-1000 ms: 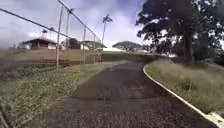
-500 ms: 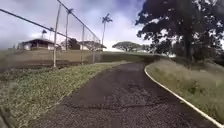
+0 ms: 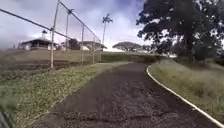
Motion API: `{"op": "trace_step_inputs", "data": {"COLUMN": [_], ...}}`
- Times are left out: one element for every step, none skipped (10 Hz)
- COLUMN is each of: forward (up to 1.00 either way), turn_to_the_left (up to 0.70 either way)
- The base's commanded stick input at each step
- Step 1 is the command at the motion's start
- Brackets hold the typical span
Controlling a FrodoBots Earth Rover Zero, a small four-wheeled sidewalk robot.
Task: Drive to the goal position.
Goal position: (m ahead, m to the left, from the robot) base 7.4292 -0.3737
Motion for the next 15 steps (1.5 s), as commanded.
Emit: {"op": "trace_step_inputs", "data": {"forward": [0.50,0.50,0.50,0.50,0.50,0.50,0.50,0.50,0.50,0.50,0.50,0.50,0.50,0.50,0.50], "turn_to_the_left": [-0.27,0.00,0.00,0.00,0.00,0.00,0.00,0.00,0.00,0.00,0.00,0.00,0.00,0.00,0.00]}}
